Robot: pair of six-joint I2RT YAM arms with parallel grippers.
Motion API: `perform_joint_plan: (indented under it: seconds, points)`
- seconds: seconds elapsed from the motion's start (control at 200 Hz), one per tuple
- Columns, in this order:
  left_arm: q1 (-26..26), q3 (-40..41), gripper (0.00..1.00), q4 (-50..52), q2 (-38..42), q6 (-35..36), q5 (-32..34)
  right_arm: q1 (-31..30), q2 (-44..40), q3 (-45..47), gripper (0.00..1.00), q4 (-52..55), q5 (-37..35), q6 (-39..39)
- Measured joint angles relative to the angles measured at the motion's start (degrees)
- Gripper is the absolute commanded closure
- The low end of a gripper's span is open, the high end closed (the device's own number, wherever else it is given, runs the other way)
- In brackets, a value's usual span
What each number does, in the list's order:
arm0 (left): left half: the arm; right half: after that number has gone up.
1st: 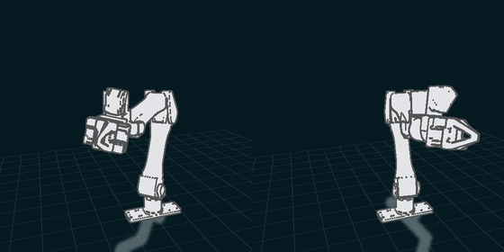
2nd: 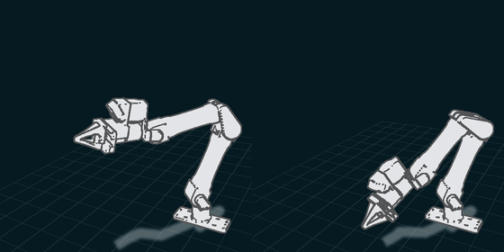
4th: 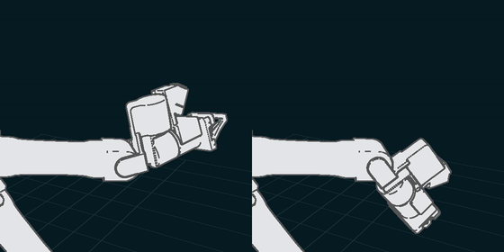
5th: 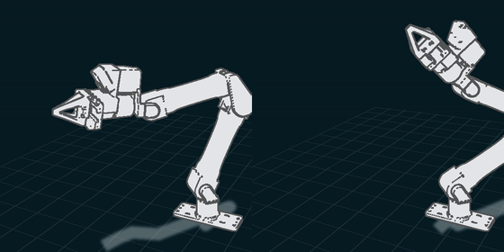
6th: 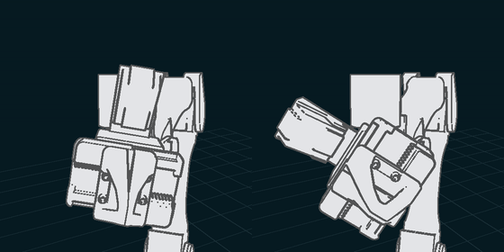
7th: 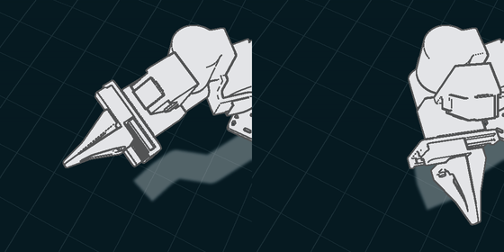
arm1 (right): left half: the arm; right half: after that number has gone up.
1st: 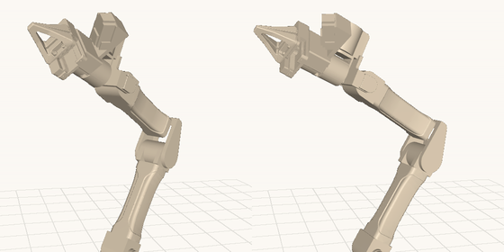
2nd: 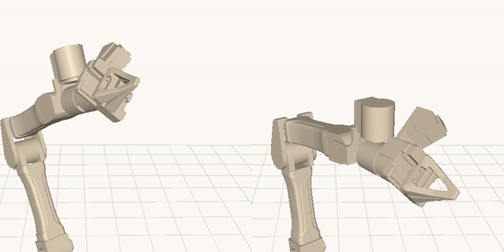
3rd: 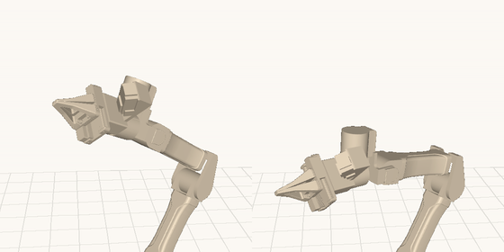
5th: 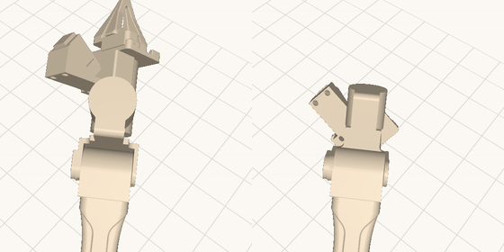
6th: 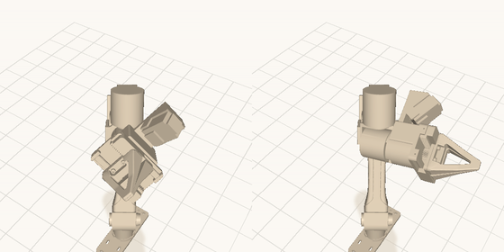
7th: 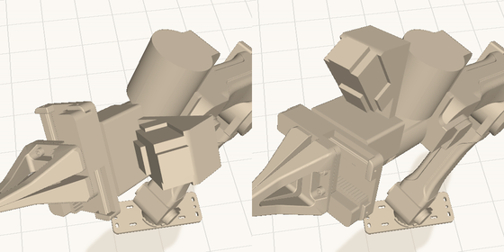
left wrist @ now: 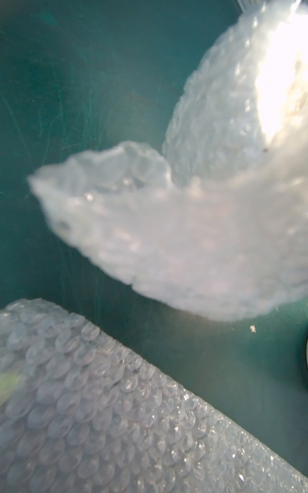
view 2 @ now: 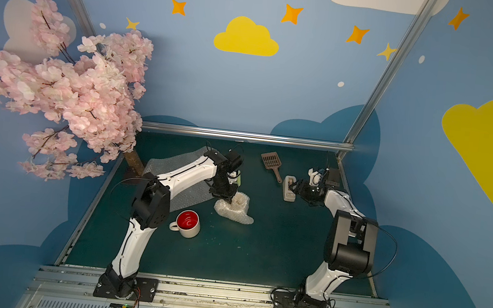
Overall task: Wrap mugs in bubble wrap
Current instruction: Tear off the tape using the Tape Cutter.
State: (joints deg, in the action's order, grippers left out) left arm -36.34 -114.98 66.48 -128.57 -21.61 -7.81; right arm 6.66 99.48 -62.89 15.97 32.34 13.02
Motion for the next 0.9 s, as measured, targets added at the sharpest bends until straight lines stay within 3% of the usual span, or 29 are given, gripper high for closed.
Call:
perform_joint_plan:
  seconds: [0.901]
  points:
    - [-1.2,-2.4,0.78,1.9,-1.0,0.0,2.9,-0.7,9.5,-7.4,0.45,1.9,3.6,-1.5]
